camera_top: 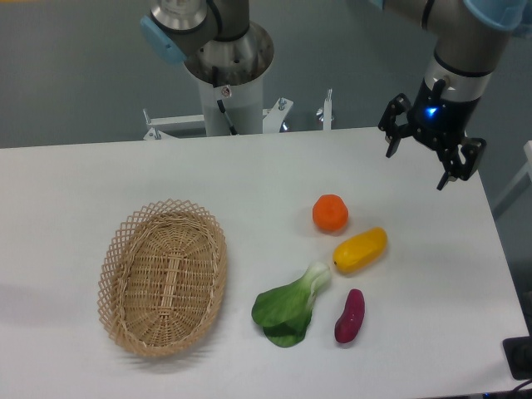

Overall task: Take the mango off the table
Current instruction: 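Move the open gripper toward the yellow mango beside the orange, then lower the gripper around the yellow mango and close the fingers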

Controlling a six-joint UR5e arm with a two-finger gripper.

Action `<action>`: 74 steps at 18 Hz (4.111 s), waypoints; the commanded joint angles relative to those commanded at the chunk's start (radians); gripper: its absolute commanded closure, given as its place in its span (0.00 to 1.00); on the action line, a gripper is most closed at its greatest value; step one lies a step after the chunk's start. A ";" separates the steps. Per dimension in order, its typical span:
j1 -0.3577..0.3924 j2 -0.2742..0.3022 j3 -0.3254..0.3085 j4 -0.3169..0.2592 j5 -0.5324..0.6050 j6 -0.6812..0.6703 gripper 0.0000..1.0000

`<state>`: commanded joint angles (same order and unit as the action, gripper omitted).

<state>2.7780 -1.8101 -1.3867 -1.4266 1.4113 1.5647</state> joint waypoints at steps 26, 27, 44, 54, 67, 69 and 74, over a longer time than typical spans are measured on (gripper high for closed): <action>-0.087 -0.054 -0.241 0.371 -0.043 -0.230 0.00; -0.087 -0.066 -0.244 0.371 -0.041 -0.227 0.00; -0.155 -0.152 -0.247 0.454 0.156 -0.201 0.00; -0.158 -0.179 -0.406 0.678 0.155 -0.189 0.00; -0.181 -0.229 -0.423 0.710 0.172 -0.187 0.00; -0.183 -0.229 -0.429 0.710 0.182 -0.175 0.00; -0.193 -0.230 -0.440 0.716 0.213 -0.176 0.00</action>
<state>2.5848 -2.0402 -1.8270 -0.7102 1.6244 1.3883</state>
